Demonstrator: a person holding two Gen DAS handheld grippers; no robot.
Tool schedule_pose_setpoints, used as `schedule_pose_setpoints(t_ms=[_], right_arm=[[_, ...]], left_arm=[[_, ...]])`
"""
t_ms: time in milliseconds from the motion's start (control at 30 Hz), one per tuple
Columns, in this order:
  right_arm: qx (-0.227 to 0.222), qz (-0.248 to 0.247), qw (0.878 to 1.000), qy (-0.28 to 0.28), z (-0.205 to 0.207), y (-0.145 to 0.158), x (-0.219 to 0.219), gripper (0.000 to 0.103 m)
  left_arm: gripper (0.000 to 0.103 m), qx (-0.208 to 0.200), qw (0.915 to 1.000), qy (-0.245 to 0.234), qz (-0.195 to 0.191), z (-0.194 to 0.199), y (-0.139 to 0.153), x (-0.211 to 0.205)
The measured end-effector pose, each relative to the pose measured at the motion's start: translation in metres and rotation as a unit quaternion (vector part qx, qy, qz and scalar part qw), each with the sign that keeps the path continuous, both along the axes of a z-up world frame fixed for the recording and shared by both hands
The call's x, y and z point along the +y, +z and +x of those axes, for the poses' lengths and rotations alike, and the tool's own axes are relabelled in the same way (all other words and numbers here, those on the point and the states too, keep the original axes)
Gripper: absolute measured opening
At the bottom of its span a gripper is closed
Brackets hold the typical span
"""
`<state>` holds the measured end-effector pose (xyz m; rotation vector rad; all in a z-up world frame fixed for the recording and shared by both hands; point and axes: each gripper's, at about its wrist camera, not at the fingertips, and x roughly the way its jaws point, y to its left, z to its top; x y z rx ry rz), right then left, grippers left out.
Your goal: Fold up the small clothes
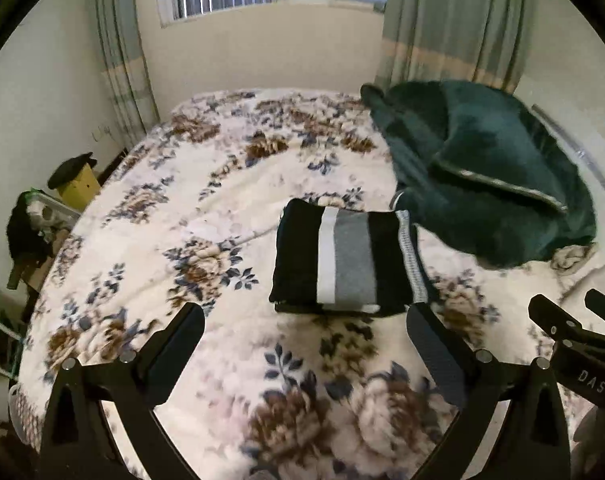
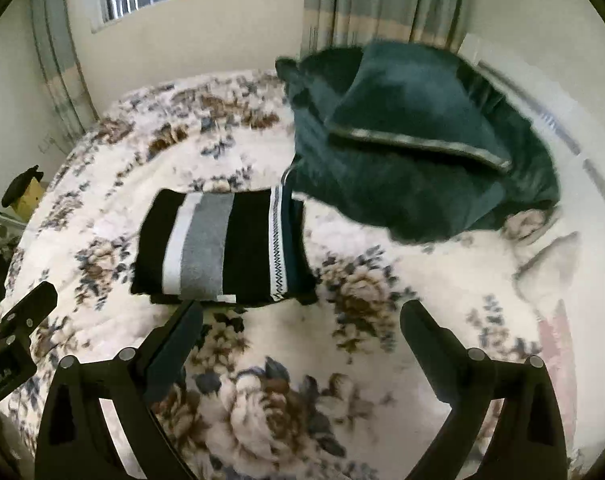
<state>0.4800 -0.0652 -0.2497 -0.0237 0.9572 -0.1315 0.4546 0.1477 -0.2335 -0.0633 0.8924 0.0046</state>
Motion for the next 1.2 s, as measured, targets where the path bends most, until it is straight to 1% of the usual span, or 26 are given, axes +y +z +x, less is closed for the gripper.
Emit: schedule_pose_setpoints(t_ms=[100, 233, 267, 333, 400, 467, 567, 733, 867, 967, 1100, 1200], right_arm=[[-0.025, -0.014, 1.000, 0.006, -0.045, 0.052, 0.001, 0.100], [-0.052, -0.017, 0.998, 0.014, -0.105, 0.116, 0.000, 0.100], [-0.057, -0.019, 0.998, 0.016, -0.115, 0.128, 0.001, 0.100], [-0.068, -0.016, 0.997, 0.021, -0.142, 0.158, 0.000, 0.100], [-0.078, -0.011, 0.997, 0.025, -0.163, 0.181, 0.001, 0.100], [-0.089, -0.010, 0.996, 0.026, -0.185, 0.202, 0.000, 0.100], [-0.102, -0.003, 0.994, 0.026, -0.218, 0.230, -0.001, 0.100], [-0.116, 0.005, 0.993, 0.026, -0.257, 0.258, -0.007, 0.100], [-0.125, 0.002, 0.992, 0.028, -0.275, 0.271, -0.013, 0.100], [-0.128, -0.001, 0.991, 0.034, -0.284, 0.276, -0.014, 0.103], [-0.138, -0.003, 0.990, 0.040, -0.294, 0.285, -0.015, 0.103], [-0.143, -0.006, 0.989, 0.044, -0.294, 0.288, -0.015, 0.103]], left_arm=[[0.103, -0.010, 0.9999, 0.000, 0.002, -0.037, 0.038, -0.005], [0.103, -0.026, 0.9996, 0.005, 0.003, -0.080, 0.084, -0.009], [0.103, -0.031, 0.9995, 0.007, 0.003, -0.092, 0.099, -0.008], [0.103, -0.044, 0.9990, 0.010, 0.002, -0.110, 0.118, -0.008], [0.103, -0.059, 0.9982, 0.012, 0.009, -0.129, 0.138, -0.008], [0.103, -0.068, 0.9976, 0.014, 0.005, -0.143, 0.155, -0.007], [0.103, -0.082, 0.9965, 0.014, 0.007, -0.162, 0.172, -0.008], [0.103, -0.095, 0.9954, 0.013, 0.006, -0.189, 0.193, -0.011], [0.103, -0.102, 0.9947, 0.011, 0.005, -0.204, 0.204, -0.014], [0.103, -0.109, 0.9939, 0.015, 0.007, -0.212, 0.207, -0.014], [0.103, -0.105, 0.9943, 0.014, 0.013, -0.220, 0.205, -0.018], [0.103, -0.100, 0.9947, 0.019, 0.013, -0.225, 0.202, -0.017]])
